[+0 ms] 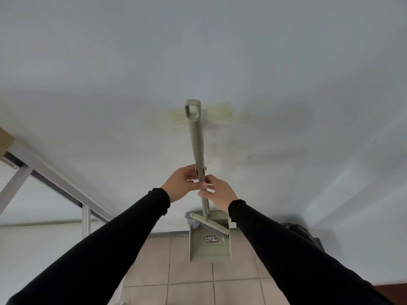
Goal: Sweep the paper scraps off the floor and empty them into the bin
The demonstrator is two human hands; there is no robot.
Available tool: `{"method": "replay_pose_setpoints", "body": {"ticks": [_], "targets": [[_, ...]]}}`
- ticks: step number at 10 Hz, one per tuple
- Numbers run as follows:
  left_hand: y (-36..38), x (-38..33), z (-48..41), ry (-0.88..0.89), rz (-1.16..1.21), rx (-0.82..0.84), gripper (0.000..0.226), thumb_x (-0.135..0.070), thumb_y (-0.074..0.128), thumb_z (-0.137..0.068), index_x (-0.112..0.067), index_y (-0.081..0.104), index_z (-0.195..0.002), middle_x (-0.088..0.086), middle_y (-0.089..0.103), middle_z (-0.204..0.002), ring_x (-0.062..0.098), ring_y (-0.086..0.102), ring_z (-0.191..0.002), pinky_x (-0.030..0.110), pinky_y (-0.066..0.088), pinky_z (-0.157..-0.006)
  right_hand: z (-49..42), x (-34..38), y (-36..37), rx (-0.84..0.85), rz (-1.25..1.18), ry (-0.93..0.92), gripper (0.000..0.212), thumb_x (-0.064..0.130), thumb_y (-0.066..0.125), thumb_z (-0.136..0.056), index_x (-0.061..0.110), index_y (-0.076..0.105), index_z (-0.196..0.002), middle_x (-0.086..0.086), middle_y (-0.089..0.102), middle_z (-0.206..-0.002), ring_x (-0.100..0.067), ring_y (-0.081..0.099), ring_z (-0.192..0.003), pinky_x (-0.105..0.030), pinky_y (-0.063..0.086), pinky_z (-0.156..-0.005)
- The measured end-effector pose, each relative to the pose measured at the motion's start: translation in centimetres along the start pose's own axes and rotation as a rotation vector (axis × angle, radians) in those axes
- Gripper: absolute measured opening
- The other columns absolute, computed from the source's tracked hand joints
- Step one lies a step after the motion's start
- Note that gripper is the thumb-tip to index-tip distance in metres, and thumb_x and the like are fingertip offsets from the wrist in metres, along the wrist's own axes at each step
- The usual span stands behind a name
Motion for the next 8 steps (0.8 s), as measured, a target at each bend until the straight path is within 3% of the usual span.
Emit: {"method": "replay_pose_setpoints", "body": {"ticks": [1,3,5,8], "targets": [[0.2,-0.1,0.3,-0.009,0.004,-0.018,0.043,-0.01,0.083,-0.082,-0.016,0.067,-0.122,0.007,0.077,-0.112,0.016,0.07,-0.111,0.045,0.05,-0.106,0.0,0.1,0.0,0.004,0.017,0.013,0.047,0.041,0.074,-0.072,0.033,0.058,-0.117,0.015,0.066,-0.121,-0.011,0.061,-0.118,-0.041,0.048,-0.104],[0.4,-0.9,0.7,0.015,-0.039,-0.014,0.038,-0.009,0.08,-0.085,-0.022,0.066,-0.117,0.011,0.074,-0.115,0.007,0.072,-0.102,0.032,0.052,-0.097,0.3,0.5,0.0,0.005,0.033,0.023,0.054,0.04,0.075,-0.072,0.029,0.059,-0.122,0.012,0.066,-0.122,-0.013,0.063,-0.113,-0.041,0.05,-0.101],[0.1,-1.3,1.0,0.033,-0.067,-0.041,0.037,-0.012,0.081,-0.084,-0.013,0.067,-0.118,0.008,0.075,-0.112,0.01,0.072,-0.103,0.032,0.054,-0.096,0.9,0.6,-0.1,0.013,0.027,0.021,0.06,0.036,0.071,-0.077,0.031,0.055,-0.134,0.011,0.066,-0.126,-0.011,0.067,-0.107,-0.037,0.05,-0.101],[-0.1,-1.3,1.4,0.046,-0.068,-0.051,0.037,-0.016,0.082,-0.084,-0.023,0.067,-0.117,-0.002,0.074,-0.109,0.013,0.072,-0.105,0.034,0.053,-0.097,1.9,0.9,-1.0,-0.005,0.058,0.044,0.064,0.033,0.065,-0.091,0.023,0.042,-0.15,0.001,0.052,-0.145,-0.016,0.057,-0.124,-0.029,0.043,-0.101]]}}
Point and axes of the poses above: each hand's wrist, its own z-axis away from the middle knuckle, its own y-axis out of the palm, x = y × z, the point moved 4 cm from there along -z, towards the middle knuckle
